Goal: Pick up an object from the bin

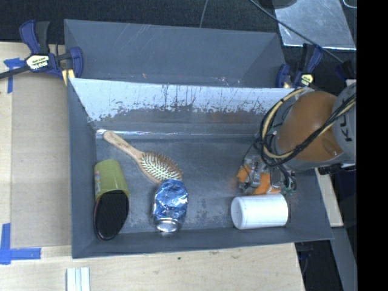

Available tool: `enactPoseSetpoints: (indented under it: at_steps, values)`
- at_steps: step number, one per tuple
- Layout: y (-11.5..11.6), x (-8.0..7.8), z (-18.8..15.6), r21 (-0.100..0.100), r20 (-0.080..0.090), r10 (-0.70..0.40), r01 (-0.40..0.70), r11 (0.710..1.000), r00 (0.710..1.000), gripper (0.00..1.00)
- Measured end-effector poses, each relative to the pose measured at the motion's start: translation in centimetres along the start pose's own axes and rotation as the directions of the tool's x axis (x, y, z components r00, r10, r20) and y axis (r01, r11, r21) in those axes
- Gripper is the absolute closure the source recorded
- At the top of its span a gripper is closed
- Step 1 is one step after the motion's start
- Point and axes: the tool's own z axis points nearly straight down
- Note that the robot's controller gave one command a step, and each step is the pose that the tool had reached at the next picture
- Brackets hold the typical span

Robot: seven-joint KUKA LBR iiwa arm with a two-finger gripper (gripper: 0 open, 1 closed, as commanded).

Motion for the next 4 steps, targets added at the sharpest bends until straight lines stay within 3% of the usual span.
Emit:
enactPoseSetpoints:
  at_steps: [3,4]
  values:
    - [0.0,0.0,0.0,0.000,0.000,-0.001,0.001,1.000,1.000,1.00]
    - [0.9,-2.6,0.2,0.001,0.006,-0.217,0.217,0.976,0.976,1.00]
